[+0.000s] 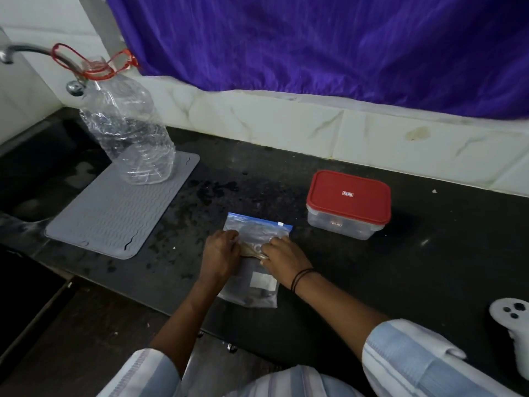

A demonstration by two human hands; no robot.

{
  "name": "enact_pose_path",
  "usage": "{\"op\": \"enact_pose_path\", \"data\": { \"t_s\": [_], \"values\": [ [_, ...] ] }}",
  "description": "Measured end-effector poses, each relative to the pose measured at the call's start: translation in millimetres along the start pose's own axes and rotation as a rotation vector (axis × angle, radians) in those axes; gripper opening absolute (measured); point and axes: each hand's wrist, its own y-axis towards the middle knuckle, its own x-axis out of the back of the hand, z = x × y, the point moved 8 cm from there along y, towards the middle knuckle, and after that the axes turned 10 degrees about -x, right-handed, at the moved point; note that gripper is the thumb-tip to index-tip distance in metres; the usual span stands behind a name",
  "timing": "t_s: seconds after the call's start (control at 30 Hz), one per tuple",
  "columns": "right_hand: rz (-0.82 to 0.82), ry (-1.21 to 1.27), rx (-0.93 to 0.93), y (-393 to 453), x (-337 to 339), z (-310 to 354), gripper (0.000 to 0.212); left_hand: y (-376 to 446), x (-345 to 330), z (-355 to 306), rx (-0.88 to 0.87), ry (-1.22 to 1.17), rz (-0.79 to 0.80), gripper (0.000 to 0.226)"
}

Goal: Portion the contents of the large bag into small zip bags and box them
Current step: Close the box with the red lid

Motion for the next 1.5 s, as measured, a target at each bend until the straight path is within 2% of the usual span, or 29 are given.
{"op": "enact_pose_path", "data": {
  "t_s": [0.1,0.2,0.43,0.53,0.63,0.73,0.83,0.97,1.13,1.5],
  "values": [
    [0.016,-0.029,-0.004,2.7,-6.7,0.0,0.03,-2.5,-6.7,5.8,0.035,-0.025,0.011,0.013],
    [-0.04,-0.032,0.004,2.1,-8.3,3.2,0.025,-2.9,-11.9,10.9,0.052,-0.064,0.007,0.01],
    [-0.121,-0.016,-0.013,0.5,7.3,-2.0,0.023,0.8,-10.5,9.2,0.167,-0.239,-0.055,0.023],
    [-0.198,-0.01,-0.038,-1.5,38.5,-18.1,0.025,10.1,-8.5,-3.7,0.236,-0.407,-0.114,0.033],
    [-0.337,0.08,-0.091,-9.1,87.8,-52.1,0.019,28.0,-13.5,-26.2,0.266,-0.573,-0.131,0.031],
    [-0.48,0.111,-0.194,-18.6,137.5,-98.5,0.016,51.3,-23.4,-56.2,0.184,-0.595,-0.079,0.021],
    [-0.528,0.049,-0.3,-23.6,170.6,-142.1,0.02,71.1,-34.6,-85.7,0.099,-0.577,-0.036,0.015],
    [-0.48,-0.029,-0.424,-27.4,180.1,-187.9,0.021,88.8,-47.7,-127.8,-0.017,-0.532,0.013,0.012],
    [-0.329,-0.102,-0.426,-23.5,161.2,-199.6,0.02,98.6,-57.6,-145.2,-0.059,-0.395,0.014,0.015],
    [-0.326,-0.107,-0.425,-21.0,155.4,-196.5,0.019,100.1,-68.6,-138.0,-0.051,-0.332,0.043,0.019]
  ]
}}
